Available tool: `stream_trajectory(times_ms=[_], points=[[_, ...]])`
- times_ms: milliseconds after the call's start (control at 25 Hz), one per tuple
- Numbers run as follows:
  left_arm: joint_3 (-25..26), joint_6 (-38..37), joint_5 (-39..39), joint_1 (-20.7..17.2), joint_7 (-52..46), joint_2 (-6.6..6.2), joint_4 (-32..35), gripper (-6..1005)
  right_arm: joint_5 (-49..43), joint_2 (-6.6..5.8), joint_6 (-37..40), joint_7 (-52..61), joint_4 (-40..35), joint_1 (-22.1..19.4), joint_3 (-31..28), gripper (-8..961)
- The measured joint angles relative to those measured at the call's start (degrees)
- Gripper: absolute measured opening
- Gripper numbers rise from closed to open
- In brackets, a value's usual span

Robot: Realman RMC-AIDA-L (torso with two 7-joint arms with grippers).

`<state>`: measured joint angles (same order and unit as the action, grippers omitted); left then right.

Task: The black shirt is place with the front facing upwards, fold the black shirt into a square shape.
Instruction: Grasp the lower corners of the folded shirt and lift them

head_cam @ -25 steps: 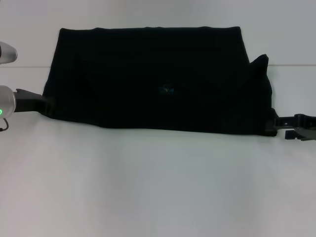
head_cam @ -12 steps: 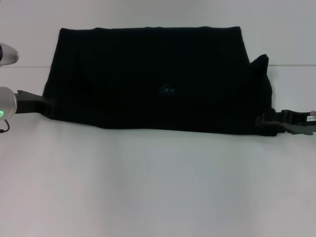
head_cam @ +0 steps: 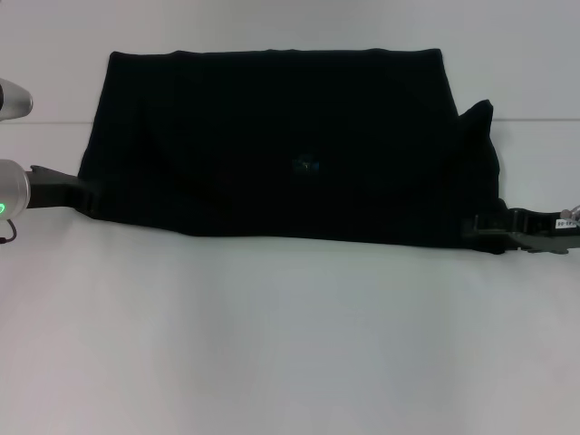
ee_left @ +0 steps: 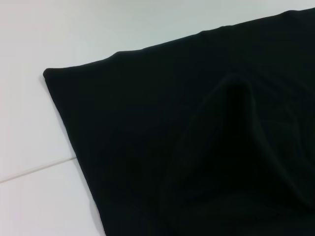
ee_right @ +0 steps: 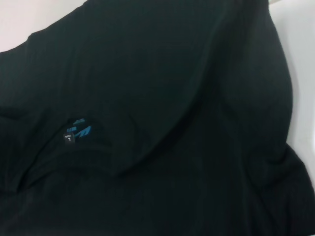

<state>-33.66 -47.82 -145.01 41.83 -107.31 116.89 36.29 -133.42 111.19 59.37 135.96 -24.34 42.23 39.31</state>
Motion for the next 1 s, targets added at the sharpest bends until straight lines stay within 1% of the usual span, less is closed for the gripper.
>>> stream_trajectory(times_ms=[200,400,600,720,920,1000], points=[[0.00,0.01,-0.06,0.01,0.00,0.05,0.00,0,-0.34,0.04,-0.67,0.00,0.04,-0.09,-0.01,826],[0.00,0.01,-0.15,0.01,0.00,0.13,0.00,0,-0.41,0.76,-1.98,-0.34,0.04,0.06,-0.03,823],[0.00,0.01,-0.18,0.01,0.00,0.18,0.00,-1,-0.38,1.56,-1.82,-0.85,-0.07,0.53,-0.03,820],[0.00,0.01,-0.18,-0.02,-0.01,0.18,0.01,-1,0.12,1.80,-0.96,-1.58,-0.56,0.53,-0.35,818],[0.00,0.01,-0.17,-0.21,-0.01,0.18,0.01,-1,0.94,1.62,-0.73,-2.90,-0.85,-0.01,-0.68,618],[0.00,0.01,-0.22,-0.27,-0.01,0.18,0.01,-1,0.95,1.58,-0.74,-2.90,-0.85,-0.07,-0.69,559]])
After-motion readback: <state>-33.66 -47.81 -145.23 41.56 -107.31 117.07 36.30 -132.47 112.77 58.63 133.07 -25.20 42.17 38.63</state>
